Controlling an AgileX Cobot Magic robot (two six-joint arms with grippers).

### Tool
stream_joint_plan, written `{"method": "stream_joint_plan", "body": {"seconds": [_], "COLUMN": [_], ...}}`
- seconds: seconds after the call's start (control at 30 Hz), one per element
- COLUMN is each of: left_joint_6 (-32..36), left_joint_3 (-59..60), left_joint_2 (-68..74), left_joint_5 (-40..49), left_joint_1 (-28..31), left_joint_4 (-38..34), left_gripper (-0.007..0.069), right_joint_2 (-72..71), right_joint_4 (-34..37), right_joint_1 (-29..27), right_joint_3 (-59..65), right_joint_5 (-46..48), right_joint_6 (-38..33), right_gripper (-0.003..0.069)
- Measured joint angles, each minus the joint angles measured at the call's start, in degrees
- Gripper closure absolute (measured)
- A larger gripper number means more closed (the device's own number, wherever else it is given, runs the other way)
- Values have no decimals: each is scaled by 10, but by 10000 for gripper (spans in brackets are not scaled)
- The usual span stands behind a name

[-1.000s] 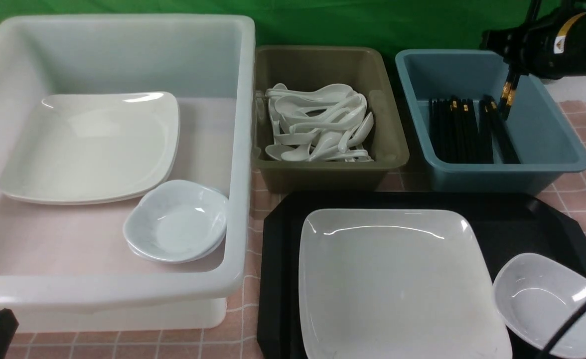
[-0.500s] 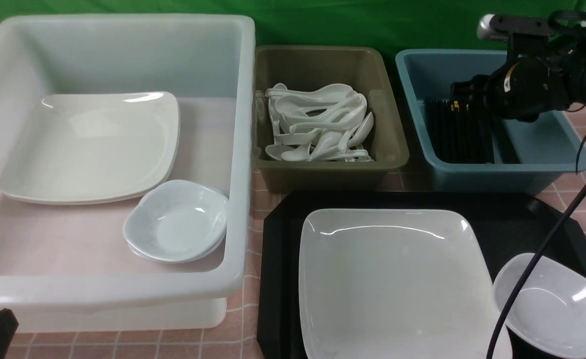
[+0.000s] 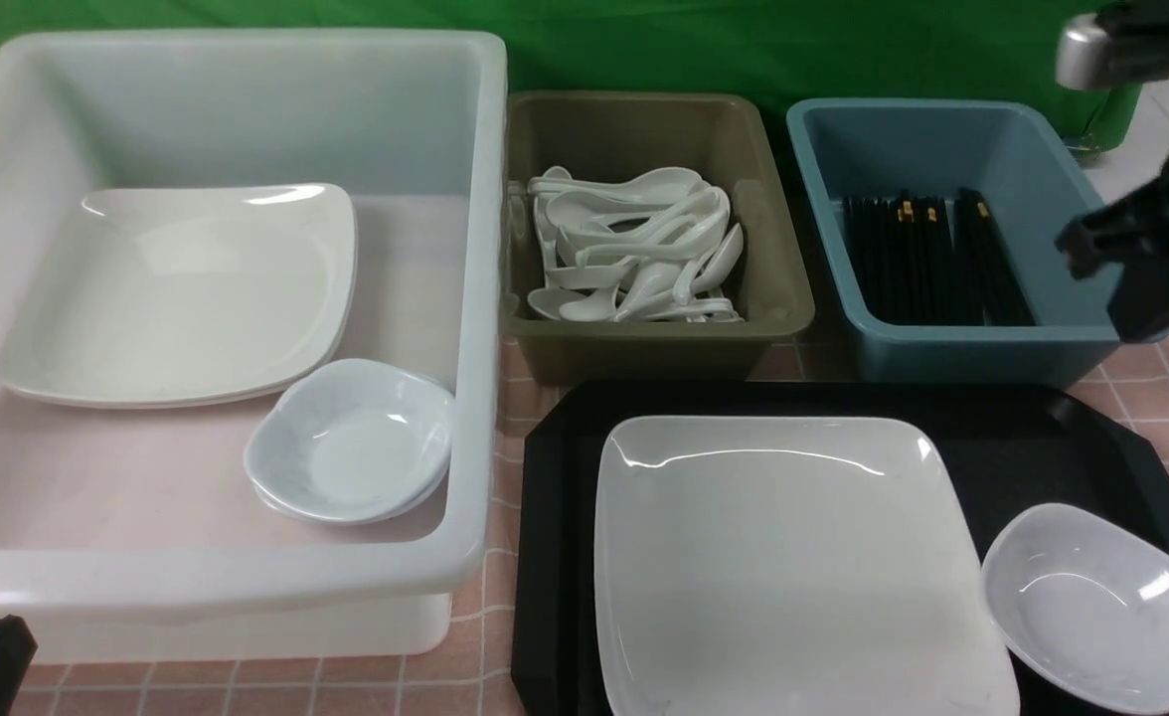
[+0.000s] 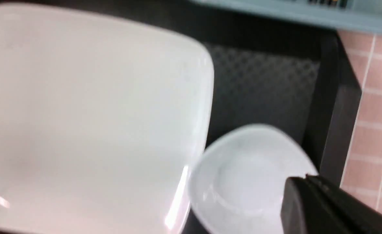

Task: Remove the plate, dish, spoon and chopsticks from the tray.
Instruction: Use the right arm to grab a small plate from the dinner plate

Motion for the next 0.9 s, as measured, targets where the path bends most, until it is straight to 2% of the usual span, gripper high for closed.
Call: {"method": "stream_joint_plan", "body": {"seconds": [0.07,0.13,0.27,0.37,0.5,0.57,0.9], "left_joint_6": [0,0,0,0,0,0,1], "left_joint_3": [0,0,0,0,0,0,0], "left_joint_2": [0,0,0,0,0,0,0], "left_joint_5": [0,0,0,0,0,0,0], "left_joint_1": [0,0,0,0,0,0,0], "left_joint_4": [-3,0,-3,0,0,0,0], "left_gripper": [604,604,604,604,604,604,604], "right_joint_2": [-18,-56,-79,-76,-62,-55,9], "right_joint_4": [8,26,32,34,20,4,-80], "right_joint_1": [1,8,42,65,91,102,113], "right_joint_3": [28,114,243,309,336,336,336], "right_joint_5": [0,-2,-12,-50,-106,-134,-196], "right_joint_6": [0,0,-1,-2,-55,-82,-108], "right_gripper": [629,624,575,469,301,259,236]}}
